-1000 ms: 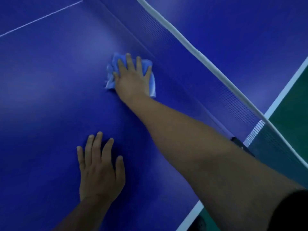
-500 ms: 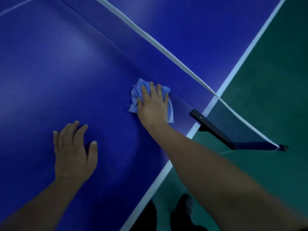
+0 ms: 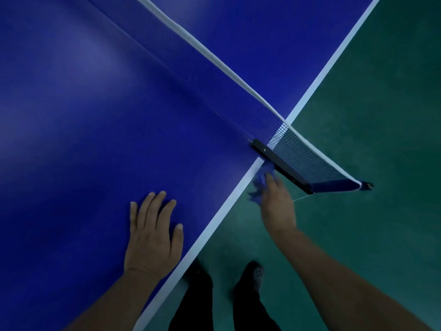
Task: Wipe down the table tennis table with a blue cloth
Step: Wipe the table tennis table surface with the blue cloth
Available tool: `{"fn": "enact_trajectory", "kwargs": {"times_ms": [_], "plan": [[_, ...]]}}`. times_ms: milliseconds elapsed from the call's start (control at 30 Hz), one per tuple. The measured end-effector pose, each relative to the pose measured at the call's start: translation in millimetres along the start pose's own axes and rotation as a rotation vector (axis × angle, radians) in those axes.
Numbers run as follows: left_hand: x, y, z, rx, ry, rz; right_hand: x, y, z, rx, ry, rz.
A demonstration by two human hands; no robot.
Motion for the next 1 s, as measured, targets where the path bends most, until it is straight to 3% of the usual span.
{"fn": "enact_trajectory", "kwargs": {"times_ms": [133, 267, 433, 533, 633, 700, 800, 900, 967, 1000], "plan": [[-1, 1, -5, 0.005, -0.002, 0.033, 34, -28, 43, -0.061, 0.117, 0.138], [0, 1, -6, -0.001, -0.011, 0.031, 0, -40, -15, -0.126, -0.139, 0.278], [0, -1, -4, -0.009, -0.038, 0.037, -55, -5, -92, 0.03, -0.263, 0.113], [0, -1, -3, -0.014, -0.04, 0.043, -2, 12, -109, 0.086, -0.545, 0.05], [0, -2, -3, -0.009, -0.03, 0.055, 65, 14, -85, 0.09, -0.773, -0.045], [1, -3, -2, -0.011, -0.026, 0.056, 52, 3, -64, 0.134, -0.735, -0.079], [1, -3, 0, -0.025, -0.017, 0.049, -13, -10, -46, 0.259, -0.413, 0.0], [1, -4, 0, -0.022, -0.018, 0.044, -40, -13, -55, 0.179, -0.168, 0.098], [2, -5, 1, -0.025, -0.028, 0.049, -24, -2, -78, 0.188, -0.244, 0.056], [3, -6, 0, -0.03, -0.036, 0.057, -7, 6, -90, 0.201, -0.37, 0.015]]}}
Point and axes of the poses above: each hand's wrist, its own x-axis away from the middle knuckle, its own y-axis out of the palm, z = x × y, the point moved 6 cm from there along -x, towards the middle knuckle, and after that the axes turned 4 degrees about z, right-handed, at the moved point
